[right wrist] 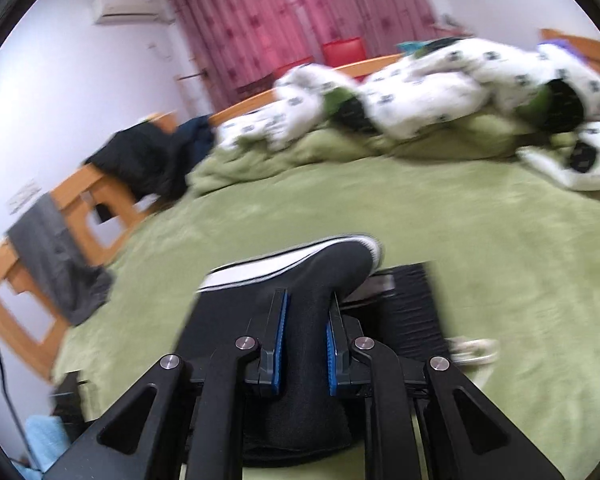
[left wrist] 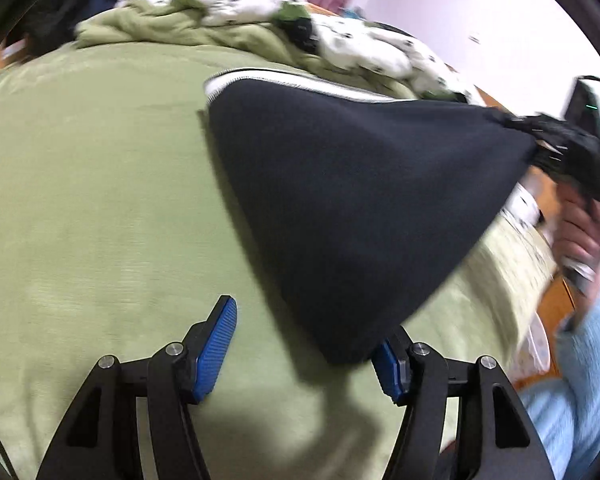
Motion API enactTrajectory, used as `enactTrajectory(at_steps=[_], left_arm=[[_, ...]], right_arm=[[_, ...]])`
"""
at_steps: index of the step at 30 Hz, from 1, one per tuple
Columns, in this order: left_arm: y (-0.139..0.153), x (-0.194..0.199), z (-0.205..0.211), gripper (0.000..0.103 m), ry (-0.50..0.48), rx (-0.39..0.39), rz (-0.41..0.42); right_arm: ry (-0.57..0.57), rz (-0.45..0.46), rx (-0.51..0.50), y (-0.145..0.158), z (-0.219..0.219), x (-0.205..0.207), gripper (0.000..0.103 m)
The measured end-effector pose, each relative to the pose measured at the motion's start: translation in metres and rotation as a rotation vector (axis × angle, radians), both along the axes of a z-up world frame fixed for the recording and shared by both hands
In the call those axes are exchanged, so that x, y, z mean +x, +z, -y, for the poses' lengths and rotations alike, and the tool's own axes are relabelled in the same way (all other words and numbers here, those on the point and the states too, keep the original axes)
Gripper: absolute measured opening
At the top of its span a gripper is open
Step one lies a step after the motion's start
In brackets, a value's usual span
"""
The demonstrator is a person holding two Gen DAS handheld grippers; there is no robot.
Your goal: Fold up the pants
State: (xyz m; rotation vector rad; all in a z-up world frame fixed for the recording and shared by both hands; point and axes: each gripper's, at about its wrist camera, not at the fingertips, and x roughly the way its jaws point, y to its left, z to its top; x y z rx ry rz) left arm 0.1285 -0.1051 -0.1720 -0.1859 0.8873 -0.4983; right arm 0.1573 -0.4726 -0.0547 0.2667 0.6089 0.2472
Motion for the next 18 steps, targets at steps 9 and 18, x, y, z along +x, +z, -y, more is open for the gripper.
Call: enactTrajectory(at_steps=[9, 18], left_arm=[[0.014, -0.036, 0.002, 0.061, -0.106, 0.055, 0.06], [0.039, -0.001, 0.023, 0.058, -0.025, 0.022, 0.075]], right_arm=[[-0.118, -0.239, -0.131, -0.086, 0.04, 0.02, 0.024], [-0.094, -0.06, -0.272, -0.057, 0.015, -0.018, 0.024]])
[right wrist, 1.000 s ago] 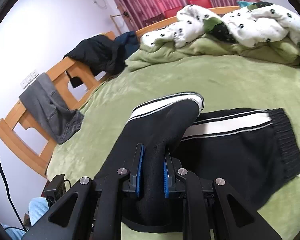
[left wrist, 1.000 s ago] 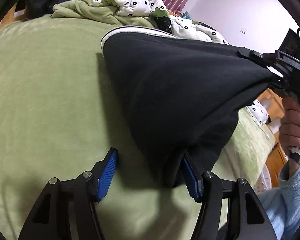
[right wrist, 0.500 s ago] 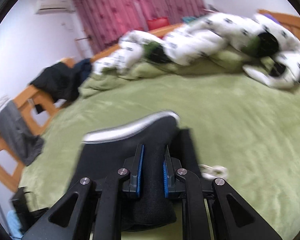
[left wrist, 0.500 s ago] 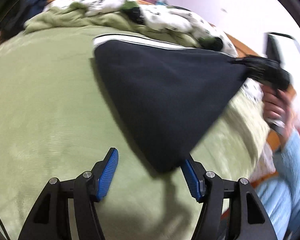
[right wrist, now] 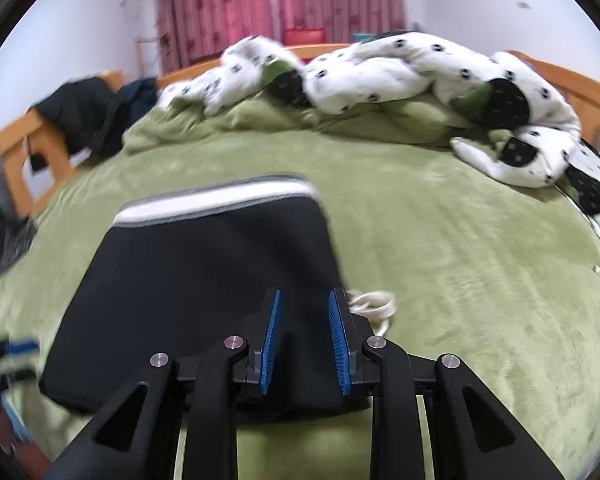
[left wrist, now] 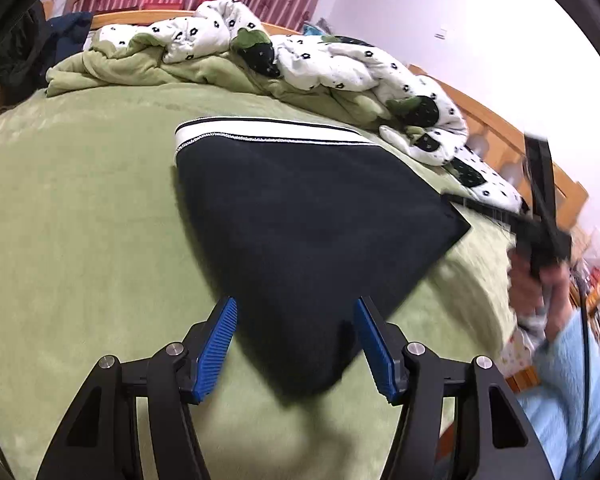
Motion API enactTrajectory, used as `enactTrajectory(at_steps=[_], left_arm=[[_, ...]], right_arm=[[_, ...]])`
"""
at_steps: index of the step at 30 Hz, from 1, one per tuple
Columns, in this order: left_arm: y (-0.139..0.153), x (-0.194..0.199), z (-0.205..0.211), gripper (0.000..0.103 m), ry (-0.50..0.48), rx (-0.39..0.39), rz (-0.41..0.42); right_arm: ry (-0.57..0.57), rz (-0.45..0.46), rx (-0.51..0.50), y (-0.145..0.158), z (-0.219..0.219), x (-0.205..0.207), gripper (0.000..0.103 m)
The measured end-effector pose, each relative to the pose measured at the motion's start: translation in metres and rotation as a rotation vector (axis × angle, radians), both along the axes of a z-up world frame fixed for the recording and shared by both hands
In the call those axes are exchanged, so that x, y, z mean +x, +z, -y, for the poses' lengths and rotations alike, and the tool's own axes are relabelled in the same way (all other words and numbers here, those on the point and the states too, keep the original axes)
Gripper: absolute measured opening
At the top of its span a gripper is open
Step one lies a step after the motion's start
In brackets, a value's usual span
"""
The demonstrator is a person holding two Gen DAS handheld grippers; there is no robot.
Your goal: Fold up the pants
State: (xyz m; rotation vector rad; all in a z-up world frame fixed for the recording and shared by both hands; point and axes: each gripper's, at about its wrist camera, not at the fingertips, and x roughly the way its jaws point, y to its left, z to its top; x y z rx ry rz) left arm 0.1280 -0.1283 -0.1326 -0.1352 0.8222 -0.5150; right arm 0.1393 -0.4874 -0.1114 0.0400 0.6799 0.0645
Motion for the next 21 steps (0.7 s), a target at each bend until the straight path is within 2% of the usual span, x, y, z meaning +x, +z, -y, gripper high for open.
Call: enactTrajectory(at_steps=[3, 5, 8, 10, 11, 13, 14, 16, 19, 21], left_arm=[[-0.025, 0.011, 0.018, 0.053, -0.02, 0.073, -0.082], [-0.038, 0.009, 0.021, 0.054, -0.035, 0.096, -0.094], [-0.036, 0.008, 0.015, 0.055, -0.053, 0.07, -0.097], [-0.03, 0.014, 0.006, 0.055, -0.054, 0.011, -0.117], [-0.026, 0.016, 0.001, 0.055, -0.046, -0.009, -0.102], [-0.017, 0.025, -0.004, 0.056, -0.028, -0.004, -0.056], [-0.013, 0.033, -0.005, 0.057, -0.019, 0.011, -0.041], [-0.009, 0.05, -0.005, 0.057, -0.003, 0.017, -0.056], [-0.01, 0.08, -0.005, 0.057, 0.002, -0.048, -0.117], [-0.016, 0.099, -0.001, 0.057, 0.01, -0.075, -0.146]], right_arm=[[0.014, -0.14, -0.093, -0.033, -0.011, 0.011, 0.024], [0.016, -0.175, -0.098, -0.046, -0.006, 0.009, 0.024], [0.022, -0.209, -0.035, -0.046, 0.005, 0.006, 0.024], [0.029, -0.201, -0.001, -0.04, 0.012, 0.003, 0.025], [0.028, -0.177, 0.028, -0.033, 0.017, 0.003, 0.028], [0.004, -0.111, 0.068, -0.02, 0.024, 0.004, 0.049], [-0.016, -0.076, 0.082, -0.014, 0.029, 0.009, 0.065], [-0.024, -0.041, 0.12, -0.005, 0.035, 0.03, 0.067], [-0.007, -0.096, 0.158, -0.008, 0.04, 0.073, 0.067], [0.014, -0.172, 0.197, -0.023, 0.043, 0.107, 0.067]])
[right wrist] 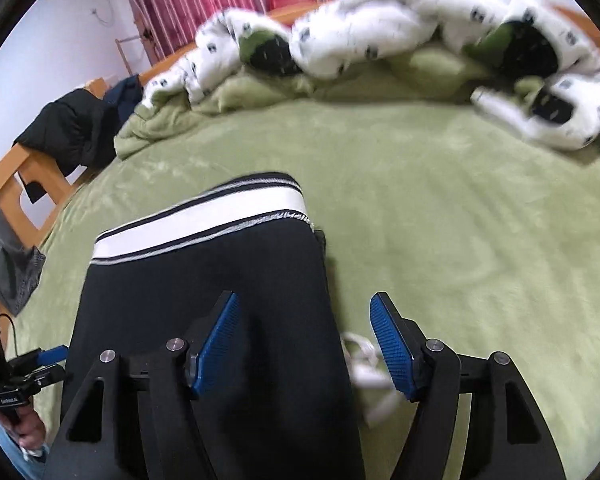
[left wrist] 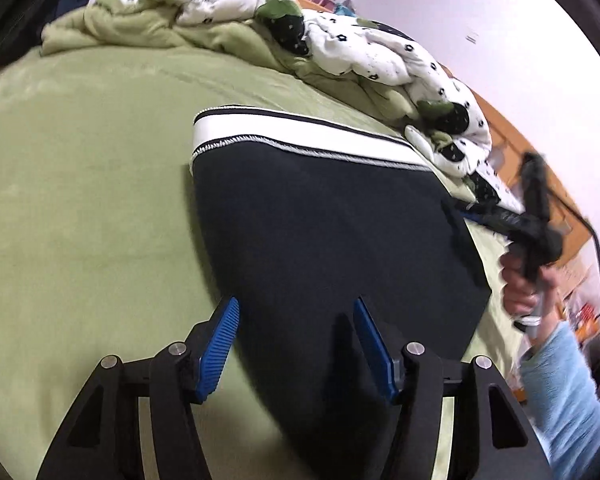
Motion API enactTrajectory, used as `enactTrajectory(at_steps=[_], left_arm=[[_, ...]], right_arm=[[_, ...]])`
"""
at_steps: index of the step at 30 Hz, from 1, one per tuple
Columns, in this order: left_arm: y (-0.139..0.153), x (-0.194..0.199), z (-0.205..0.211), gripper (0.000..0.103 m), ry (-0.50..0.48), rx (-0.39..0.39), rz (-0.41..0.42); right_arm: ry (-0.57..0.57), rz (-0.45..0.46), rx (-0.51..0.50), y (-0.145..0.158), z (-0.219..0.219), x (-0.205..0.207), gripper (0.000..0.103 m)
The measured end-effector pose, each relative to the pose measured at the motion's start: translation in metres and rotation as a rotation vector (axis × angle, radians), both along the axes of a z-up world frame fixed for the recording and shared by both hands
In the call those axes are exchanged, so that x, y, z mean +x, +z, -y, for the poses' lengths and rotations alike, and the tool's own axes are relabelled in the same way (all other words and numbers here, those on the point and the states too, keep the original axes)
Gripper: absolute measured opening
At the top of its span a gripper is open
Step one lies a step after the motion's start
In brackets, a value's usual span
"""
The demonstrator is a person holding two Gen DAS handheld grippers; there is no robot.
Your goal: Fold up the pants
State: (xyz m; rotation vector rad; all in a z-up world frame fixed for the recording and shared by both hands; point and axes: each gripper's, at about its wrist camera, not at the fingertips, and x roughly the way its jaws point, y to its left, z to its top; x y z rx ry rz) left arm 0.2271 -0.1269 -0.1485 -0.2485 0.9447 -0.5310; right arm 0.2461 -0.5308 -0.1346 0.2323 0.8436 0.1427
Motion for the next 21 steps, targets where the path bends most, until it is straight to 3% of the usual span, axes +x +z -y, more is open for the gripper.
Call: enactTrajectory(at_steps=[4, 9, 13, 15, 16, 18, 21], left_arm=[[-0.021, 0.024, 0.01, 0.061, -0.003, -0.03, -0.055], [-0.045, 0.034, -0.002, 0.061, 0.024, -0.197, -0.098], [-0.05, 0.041, -0.006, 0.041, 0.052, -0.245, -0.148], [-0.048, 0.043, -0.007, 0.03, 0.065, -0.252, -0.158], [-0.044, 0.043, -0.009, 0.019, 0.071, -0.254, -0.151], [-0.032, 0.039, -0.013, 0.015, 0.073, -0.266, -0.131], [-0.021, 0.038, -0.019, 0.013, 0.08, -0.28, -0.127]], right_arm=[[0.073, -0.139, 0.102, -0.037, 0.007, 0.043, 0.075], [0.166, -0.206, 0.13, -0.049, 0.0, 0.056, 0.074], [0.25, -0.274, 0.097, -0.054, -0.019, 0.06, 0.076], [0.242, -0.285, 0.09, -0.051, -0.022, 0.059, 0.069], [0.225, -0.278, 0.094, -0.047, -0.021, 0.056, 0.067], [0.197, -0.248, 0.091, -0.037, -0.021, 0.047, 0.053], [0.16, -0.195, 0.112, -0.017, -0.025, 0.028, 0.042]])
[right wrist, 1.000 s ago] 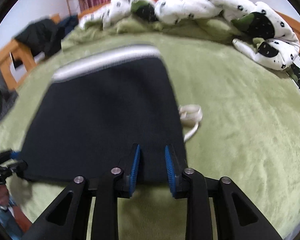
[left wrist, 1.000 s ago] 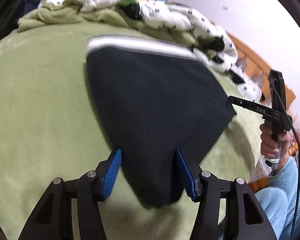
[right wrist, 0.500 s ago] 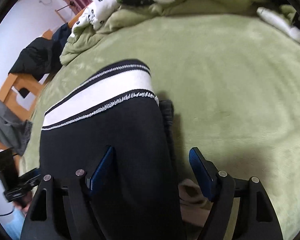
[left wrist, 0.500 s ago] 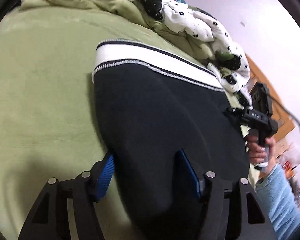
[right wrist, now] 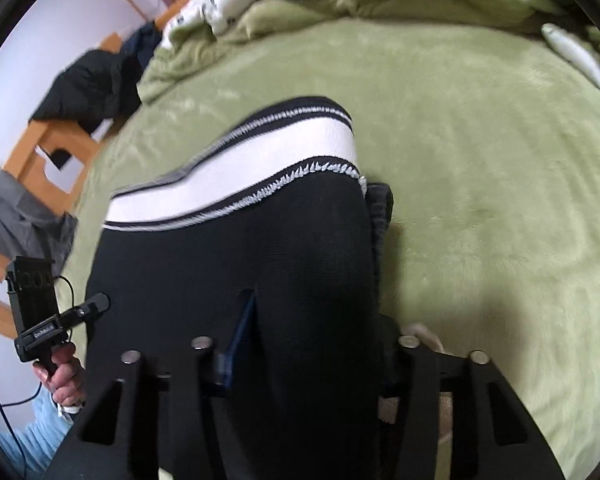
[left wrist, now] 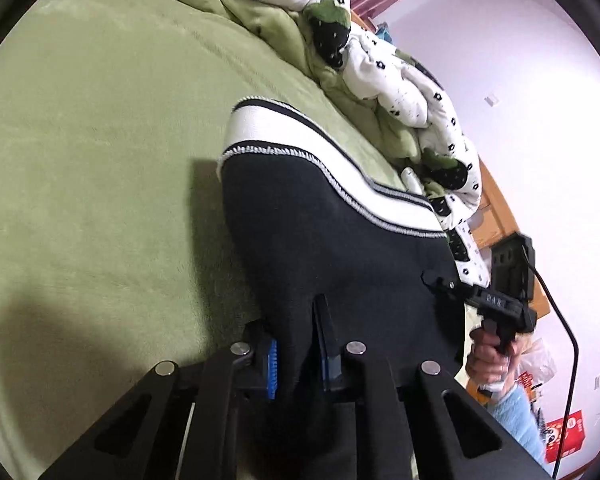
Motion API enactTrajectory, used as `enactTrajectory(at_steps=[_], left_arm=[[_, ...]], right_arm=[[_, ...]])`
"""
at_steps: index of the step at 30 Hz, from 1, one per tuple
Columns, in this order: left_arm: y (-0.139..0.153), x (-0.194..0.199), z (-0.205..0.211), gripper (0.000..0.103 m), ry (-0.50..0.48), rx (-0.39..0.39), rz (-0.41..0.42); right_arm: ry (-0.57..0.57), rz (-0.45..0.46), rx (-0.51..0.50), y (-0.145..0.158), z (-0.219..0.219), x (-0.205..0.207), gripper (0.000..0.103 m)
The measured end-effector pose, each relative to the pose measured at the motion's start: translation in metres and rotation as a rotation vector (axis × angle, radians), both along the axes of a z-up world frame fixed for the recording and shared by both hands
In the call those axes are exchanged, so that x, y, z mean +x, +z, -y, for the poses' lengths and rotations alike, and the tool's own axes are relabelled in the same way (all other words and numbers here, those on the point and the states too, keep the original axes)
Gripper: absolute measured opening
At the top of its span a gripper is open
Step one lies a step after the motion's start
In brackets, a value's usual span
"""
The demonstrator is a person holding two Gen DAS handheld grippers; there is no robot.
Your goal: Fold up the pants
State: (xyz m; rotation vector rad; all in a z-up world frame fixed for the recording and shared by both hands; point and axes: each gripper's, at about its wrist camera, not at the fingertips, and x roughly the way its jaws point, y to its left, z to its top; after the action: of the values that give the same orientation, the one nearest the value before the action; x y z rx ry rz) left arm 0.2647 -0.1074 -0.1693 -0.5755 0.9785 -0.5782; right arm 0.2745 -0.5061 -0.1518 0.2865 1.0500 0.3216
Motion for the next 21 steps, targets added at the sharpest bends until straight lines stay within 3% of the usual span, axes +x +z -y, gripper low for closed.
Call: enactTrajectory(at_steps=[6, 10, 13, 15, 17, 19, 21], left_arm=[[0.033, -0.018, -0.047, 0.011, 0.025, -0.002, 0.047], [0.07, -0.04, -0.1, 0.011, 0.053, 0.111, 0.13], [0.083, -0.05, -0.144, 0.011, 0.09, 0.223, 0.114], [0.076, -0.053, -0.164, 0.011, 0.106, 0.253, 0.104], [0.054, -0.048, -0.176, 0.012, 0.115, 0.263, 0.05], [0.022, -0.043, -0.182, 0.016, 0.136, 0.256, 0.001], [0.003, -0.044, -0.178, 0.022, 0.145, 0.274, -0.002]], right_arm=[[-0.037, 0.059, 0.059, 0.033, -0.031, -0.042, 0.034], [0.031, 0.034, 0.134, 0.038, -0.091, -0.056, 0.033], [0.129, 0.019, 0.159, 0.039, -0.142, -0.058, 0.032], [0.179, 0.032, 0.162, 0.041, -0.176, -0.058, 0.023], [0.219, 0.04, 0.153, 0.038, -0.2, -0.057, 0.023], [0.177, 0.045, 0.092, 0.025, -0.212, -0.049, 0.026], [0.143, 0.036, -0.008, 0.006, -0.214, -0.043, 0.038]])
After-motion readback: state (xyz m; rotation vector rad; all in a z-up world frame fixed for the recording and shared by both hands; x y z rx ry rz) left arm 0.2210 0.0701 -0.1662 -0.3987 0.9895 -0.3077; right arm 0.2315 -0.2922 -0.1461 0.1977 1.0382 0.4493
